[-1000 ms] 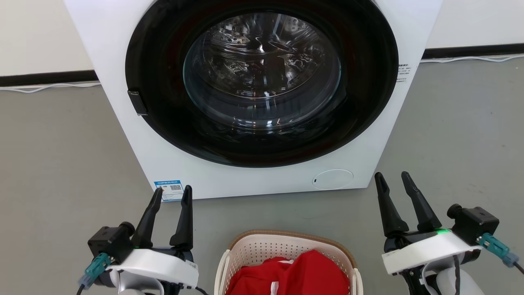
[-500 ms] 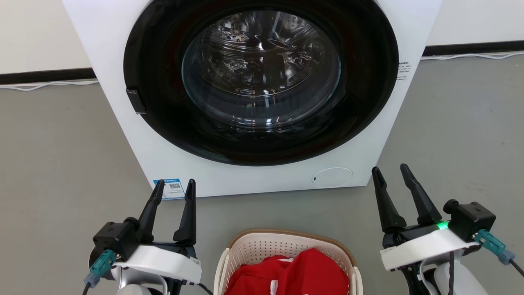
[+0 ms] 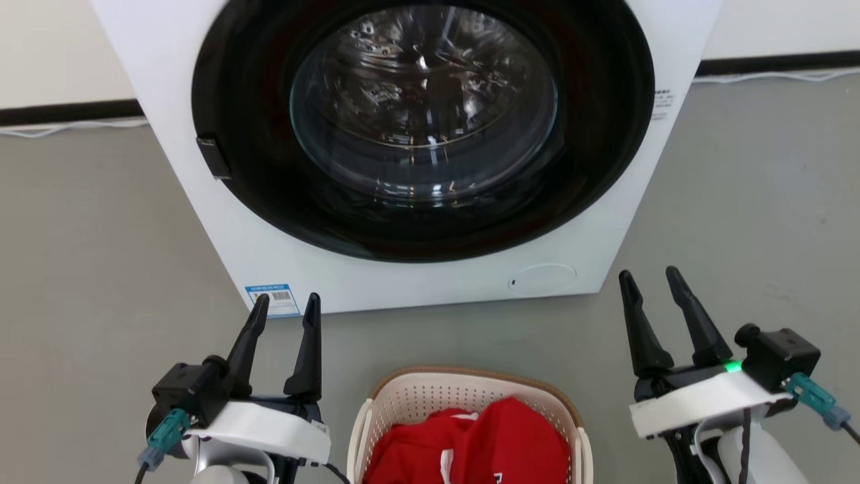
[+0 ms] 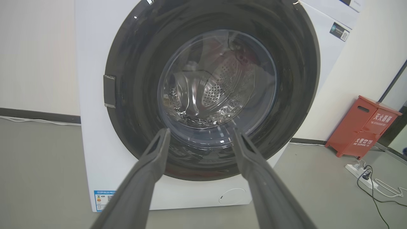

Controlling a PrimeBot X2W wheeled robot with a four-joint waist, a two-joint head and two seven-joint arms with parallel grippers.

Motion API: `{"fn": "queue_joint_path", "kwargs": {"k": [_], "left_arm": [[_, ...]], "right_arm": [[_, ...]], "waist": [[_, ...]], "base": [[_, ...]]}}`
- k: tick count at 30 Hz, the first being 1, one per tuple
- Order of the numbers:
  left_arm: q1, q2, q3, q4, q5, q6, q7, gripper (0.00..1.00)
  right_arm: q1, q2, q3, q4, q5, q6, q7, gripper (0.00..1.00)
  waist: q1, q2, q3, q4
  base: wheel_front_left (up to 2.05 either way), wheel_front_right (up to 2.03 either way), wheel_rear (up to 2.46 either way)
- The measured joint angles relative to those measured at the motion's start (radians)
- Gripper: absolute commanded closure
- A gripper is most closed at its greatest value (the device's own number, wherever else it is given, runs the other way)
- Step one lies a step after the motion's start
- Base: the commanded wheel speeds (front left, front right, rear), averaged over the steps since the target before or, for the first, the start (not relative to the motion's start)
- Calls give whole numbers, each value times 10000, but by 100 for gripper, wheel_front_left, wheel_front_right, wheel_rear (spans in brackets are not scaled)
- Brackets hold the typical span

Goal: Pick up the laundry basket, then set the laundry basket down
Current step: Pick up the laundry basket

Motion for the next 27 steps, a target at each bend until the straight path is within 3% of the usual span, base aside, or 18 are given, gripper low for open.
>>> {"fn": "queue_joint_path", "kwargs": {"k": [27], "left_arm": [[-1453, -2, -35, 1501, -65, -58, -29, 0]], "right_arm": [[-928, -180, -299, -19, 506, 2, 0, 0]], "waist": [[0, 0, 2518, -447]], "base": [[0, 0, 0]]}}
